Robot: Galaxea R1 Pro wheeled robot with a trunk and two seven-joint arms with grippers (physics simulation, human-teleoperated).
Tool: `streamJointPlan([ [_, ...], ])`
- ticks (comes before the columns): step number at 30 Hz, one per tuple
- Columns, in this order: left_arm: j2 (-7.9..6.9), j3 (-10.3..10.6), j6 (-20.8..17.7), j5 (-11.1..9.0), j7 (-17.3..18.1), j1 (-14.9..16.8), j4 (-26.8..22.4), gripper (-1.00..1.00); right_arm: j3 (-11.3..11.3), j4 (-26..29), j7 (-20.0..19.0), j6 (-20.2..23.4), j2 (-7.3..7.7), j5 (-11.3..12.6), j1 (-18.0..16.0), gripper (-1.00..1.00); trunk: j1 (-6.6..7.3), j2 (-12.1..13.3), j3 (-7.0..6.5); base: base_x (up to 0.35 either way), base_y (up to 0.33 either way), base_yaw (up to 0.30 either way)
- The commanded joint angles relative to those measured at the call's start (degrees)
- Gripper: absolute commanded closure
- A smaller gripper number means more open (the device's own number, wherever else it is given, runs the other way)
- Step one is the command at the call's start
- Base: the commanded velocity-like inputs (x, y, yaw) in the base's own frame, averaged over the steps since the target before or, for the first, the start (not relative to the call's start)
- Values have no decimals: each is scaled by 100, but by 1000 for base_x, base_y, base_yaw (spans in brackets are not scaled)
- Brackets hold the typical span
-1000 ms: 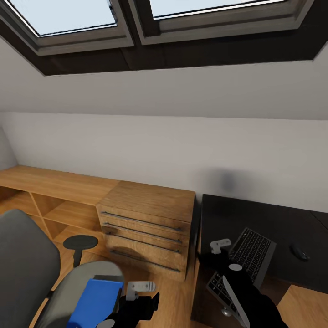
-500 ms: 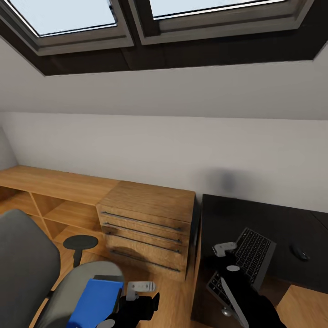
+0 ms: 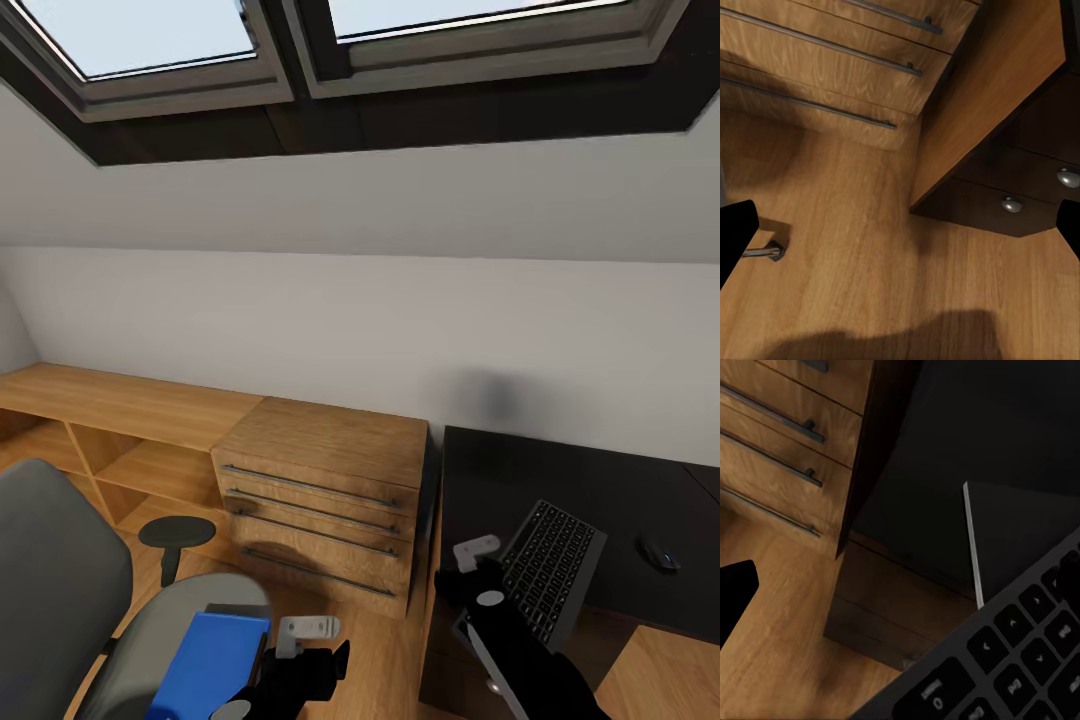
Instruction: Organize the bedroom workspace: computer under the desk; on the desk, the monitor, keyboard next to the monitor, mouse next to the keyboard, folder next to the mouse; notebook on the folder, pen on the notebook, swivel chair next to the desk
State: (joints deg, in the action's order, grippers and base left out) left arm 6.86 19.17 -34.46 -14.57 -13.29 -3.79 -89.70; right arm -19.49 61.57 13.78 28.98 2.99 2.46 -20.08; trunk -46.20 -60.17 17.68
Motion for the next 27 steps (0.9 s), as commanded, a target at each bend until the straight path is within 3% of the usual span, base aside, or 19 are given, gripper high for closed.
streamJointPlan([
  [1,3,5,-17,-62,-50,1,-10,-100,-27,6,47,31,8,26,-5,-100,-1,-5,6,0,0,0],
  [14,17,16,-17,-64,-52,1,-12,-100,-17,-5,47,33,9,27,-5,-100,-287,-526,239,0,0,0],
  [27,-1,39,-24,-72,-34,1,-3,-100,-42,-249,266,37,7,20,-5,-100,-287,-526,239,-58,0,0],
])
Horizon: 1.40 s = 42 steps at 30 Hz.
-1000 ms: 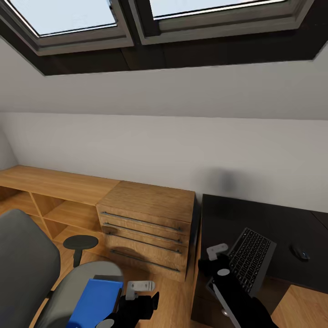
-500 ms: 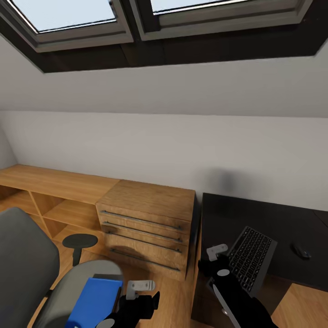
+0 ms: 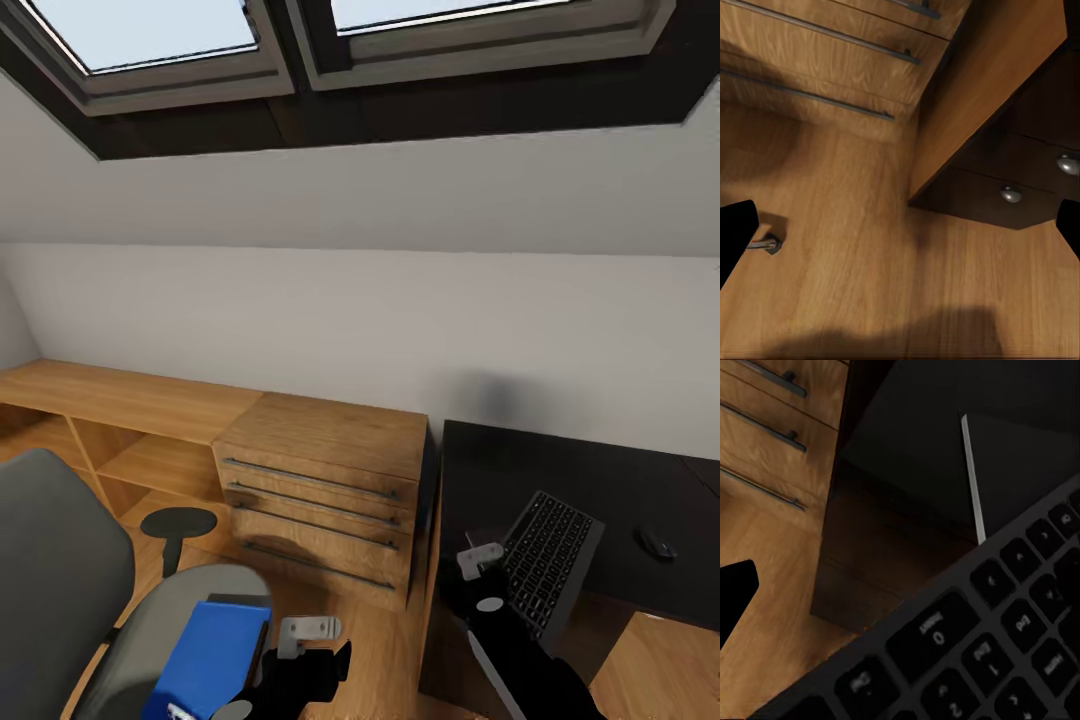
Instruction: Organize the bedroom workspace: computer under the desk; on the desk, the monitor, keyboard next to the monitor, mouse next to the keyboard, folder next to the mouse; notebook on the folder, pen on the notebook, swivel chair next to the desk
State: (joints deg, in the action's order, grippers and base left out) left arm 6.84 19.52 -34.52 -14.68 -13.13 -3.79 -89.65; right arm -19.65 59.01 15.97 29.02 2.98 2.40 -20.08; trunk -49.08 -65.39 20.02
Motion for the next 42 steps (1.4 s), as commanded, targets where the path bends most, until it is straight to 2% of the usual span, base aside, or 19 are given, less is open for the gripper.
streamJointPlan([
  [1,1,5,-18,-61,-50,1,-9,-100,-28,-39,81,33,5,25,-5,-100,2,-5,6,-239,0,0],
  [26,1,8,-20,-61,-49,1,-9,-100,-115,-145,143,34,1,33,-5,-100,2,-5,6,-211,0,0],
  [35,2,8,-20,-61,-49,1,-9,-100,-114,-138,143,34,1,33,-5,-100,2,-5,6,-42,0,0],
  [42,-2,8,-20,-53,-49,1,-9,-100,-110,-136,143,27,1,27,-5,-100,2,-5,6,149,0,0],
])
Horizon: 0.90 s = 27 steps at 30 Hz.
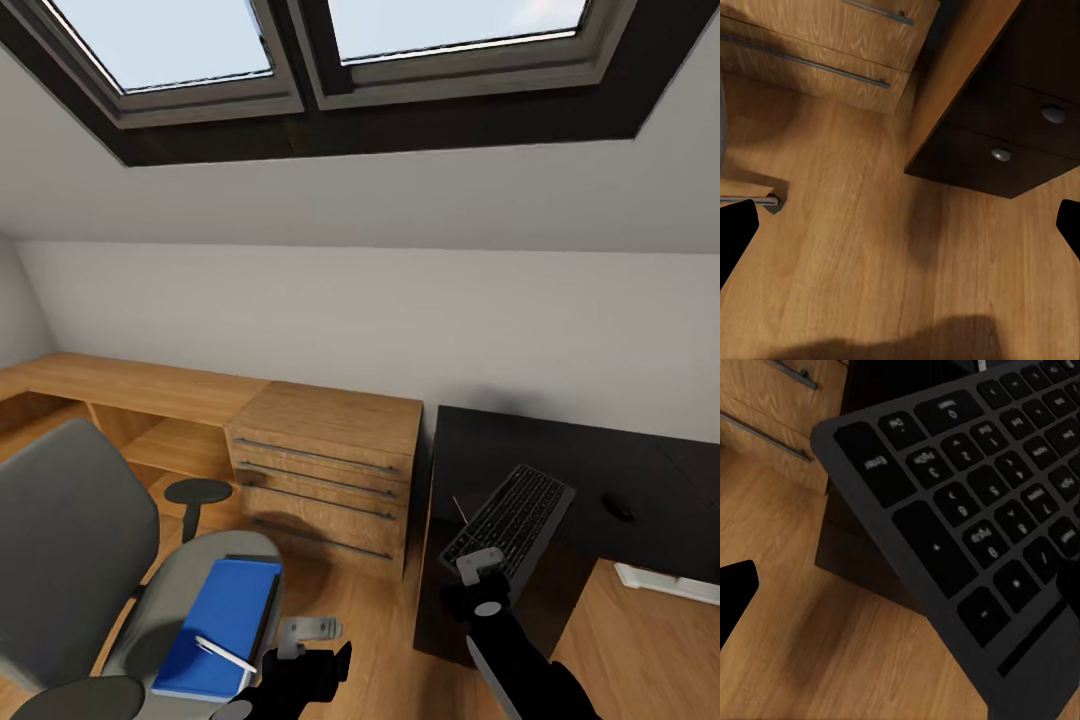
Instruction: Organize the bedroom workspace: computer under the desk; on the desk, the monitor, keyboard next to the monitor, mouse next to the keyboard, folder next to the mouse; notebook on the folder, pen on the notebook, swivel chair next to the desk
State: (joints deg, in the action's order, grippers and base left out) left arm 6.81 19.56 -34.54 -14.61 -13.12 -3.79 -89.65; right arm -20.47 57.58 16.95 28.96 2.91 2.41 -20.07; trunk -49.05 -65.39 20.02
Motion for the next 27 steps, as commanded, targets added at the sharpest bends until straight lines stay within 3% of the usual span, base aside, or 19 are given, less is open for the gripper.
streamJointPlan([
  [1,2,4,-18,-60,-50,1,-9,-100,-27,8,46,32,8,25,-5,-100,-2,-4,6,51,0,0],
  [27,4,6,-18,-65,-50,1,-9,-100,-28,-1,46,31,8,25,-5,-100,-2,-4,6,131,0,0],
])
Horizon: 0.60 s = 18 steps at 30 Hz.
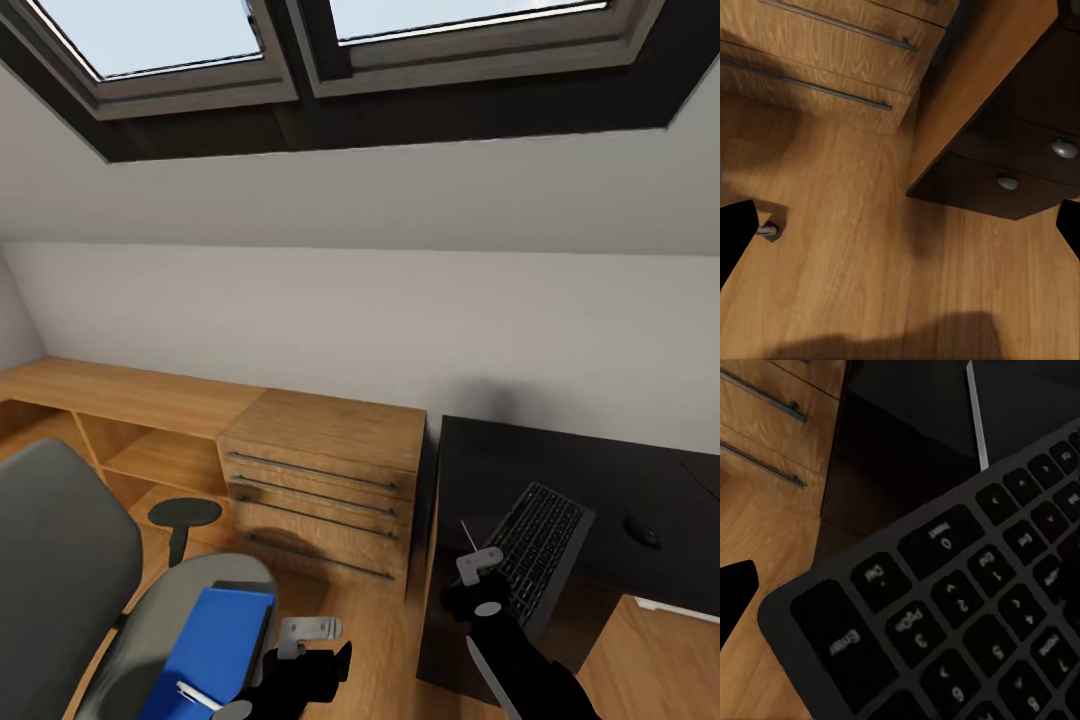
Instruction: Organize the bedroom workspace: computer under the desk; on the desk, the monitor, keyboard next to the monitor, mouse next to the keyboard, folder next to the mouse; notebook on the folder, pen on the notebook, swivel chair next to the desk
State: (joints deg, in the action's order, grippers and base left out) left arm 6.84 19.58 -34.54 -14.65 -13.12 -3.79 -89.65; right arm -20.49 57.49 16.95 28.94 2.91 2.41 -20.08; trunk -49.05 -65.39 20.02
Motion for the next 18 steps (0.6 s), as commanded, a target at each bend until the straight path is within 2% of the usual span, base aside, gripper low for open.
streamJointPlan([
  [1,1,5,-18,-60,-50,1,-9,-100,-27,8,46,33,8,25,-5,-100,-1,-4,6,103,0,0],
  [9,-1,11,-18,-60,-50,1,-9,-100,-32,8,46,33,8,23,-5,-100,-1,-4,6,210,0,0],
  [18,1,11,-24,-64,-46,1,-5,-100,-18,-5,46,34,8,31,-5,-100,-1,-4,6,17,0,0],
])
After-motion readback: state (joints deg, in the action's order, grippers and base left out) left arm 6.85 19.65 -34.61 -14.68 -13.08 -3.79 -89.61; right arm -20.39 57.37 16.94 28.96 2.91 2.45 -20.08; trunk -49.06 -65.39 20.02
